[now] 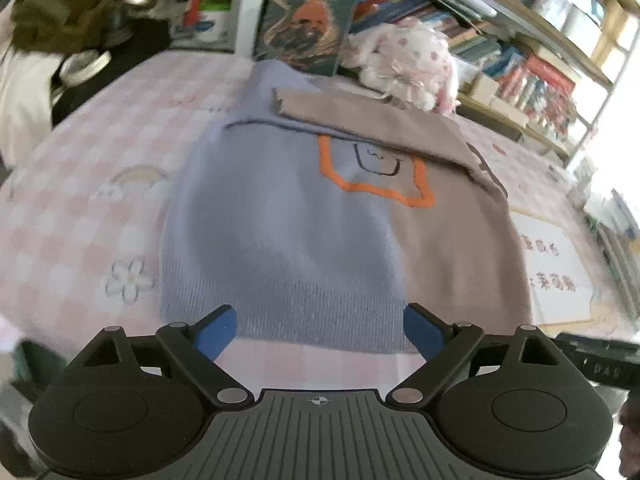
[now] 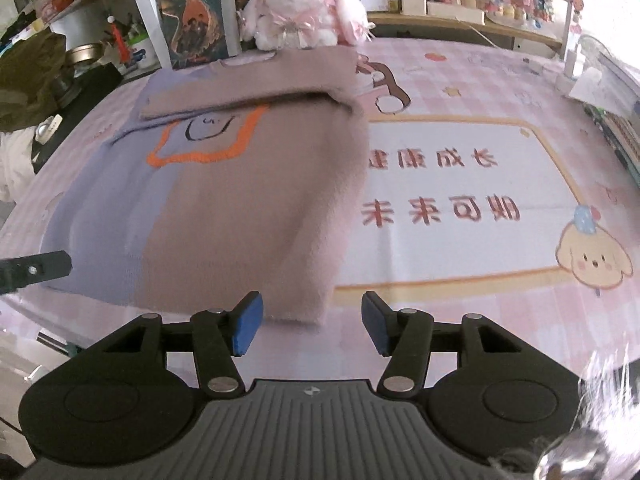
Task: Fold clothes
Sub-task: 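Move both tools to the side edges of the sweater body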
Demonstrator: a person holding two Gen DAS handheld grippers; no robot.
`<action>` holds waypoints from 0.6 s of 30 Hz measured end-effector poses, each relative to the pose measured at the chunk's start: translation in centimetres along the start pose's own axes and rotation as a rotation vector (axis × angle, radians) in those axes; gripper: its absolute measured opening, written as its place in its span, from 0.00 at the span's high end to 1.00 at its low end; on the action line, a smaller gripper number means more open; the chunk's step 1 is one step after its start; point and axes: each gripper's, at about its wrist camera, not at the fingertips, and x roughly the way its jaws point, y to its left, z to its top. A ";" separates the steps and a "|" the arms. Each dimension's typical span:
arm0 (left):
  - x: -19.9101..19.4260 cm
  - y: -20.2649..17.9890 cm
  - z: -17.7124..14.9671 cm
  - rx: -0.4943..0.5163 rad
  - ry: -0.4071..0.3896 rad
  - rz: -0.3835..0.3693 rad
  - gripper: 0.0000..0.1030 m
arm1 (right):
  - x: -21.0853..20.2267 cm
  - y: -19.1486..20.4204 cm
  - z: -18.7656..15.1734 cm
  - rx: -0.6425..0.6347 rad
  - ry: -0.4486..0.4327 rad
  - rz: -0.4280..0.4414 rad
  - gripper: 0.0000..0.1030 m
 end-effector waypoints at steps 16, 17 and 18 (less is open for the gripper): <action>-1.4 4.0 1.0 -0.058 -0.067 0.152 0.22 | 0.0 -1.6 -0.6 0.097 0.018 0.040 0.48; -1.2 4.6 1.2 -0.071 -0.069 0.165 0.24 | 0.1 -1.6 -0.5 0.099 0.018 0.040 0.48; -0.9 5.3 1.4 -0.088 -0.064 0.170 0.31 | 0.1 -1.5 -0.4 0.102 0.018 0.040 0.48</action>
